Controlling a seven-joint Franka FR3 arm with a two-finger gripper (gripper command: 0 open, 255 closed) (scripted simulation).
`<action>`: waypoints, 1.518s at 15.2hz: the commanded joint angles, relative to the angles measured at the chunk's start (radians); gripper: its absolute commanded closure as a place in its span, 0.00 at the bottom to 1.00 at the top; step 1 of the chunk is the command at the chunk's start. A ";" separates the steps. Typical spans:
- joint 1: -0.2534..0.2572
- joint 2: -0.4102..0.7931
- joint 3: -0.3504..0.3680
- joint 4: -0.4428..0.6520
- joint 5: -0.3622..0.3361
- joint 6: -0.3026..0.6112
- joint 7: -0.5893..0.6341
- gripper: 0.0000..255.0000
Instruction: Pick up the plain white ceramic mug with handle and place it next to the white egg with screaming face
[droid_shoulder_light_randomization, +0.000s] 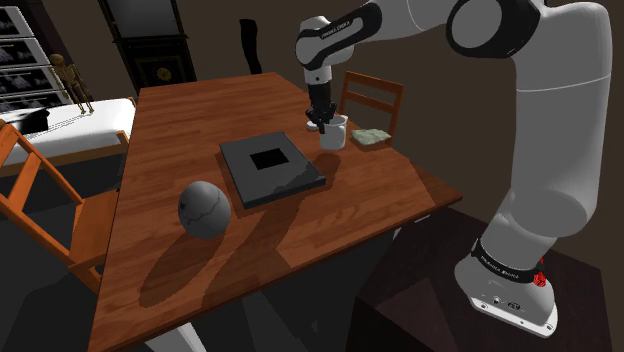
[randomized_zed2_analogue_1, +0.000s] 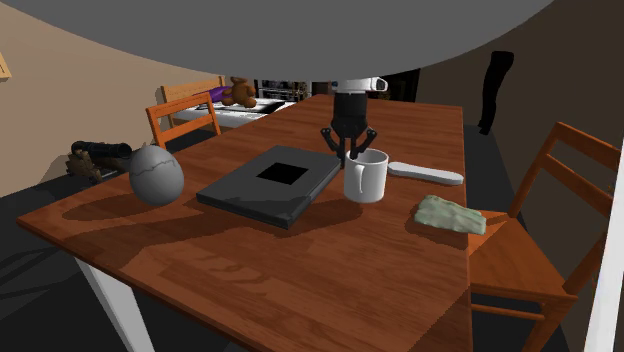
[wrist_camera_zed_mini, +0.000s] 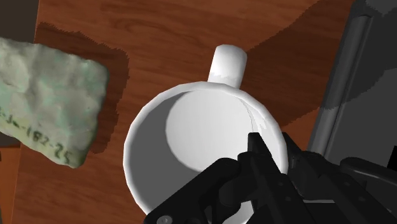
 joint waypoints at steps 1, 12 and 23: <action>0.000 -0.004 0.000 0.023 0.000 -0.027 0.000 1.00; -0.001 -0.027 -0.001 0.137 -0.002 -0.164 0.000 1.00; -0.003 -0.020 -0.002 0.295 -0.002 -0.316 -0.001 1.00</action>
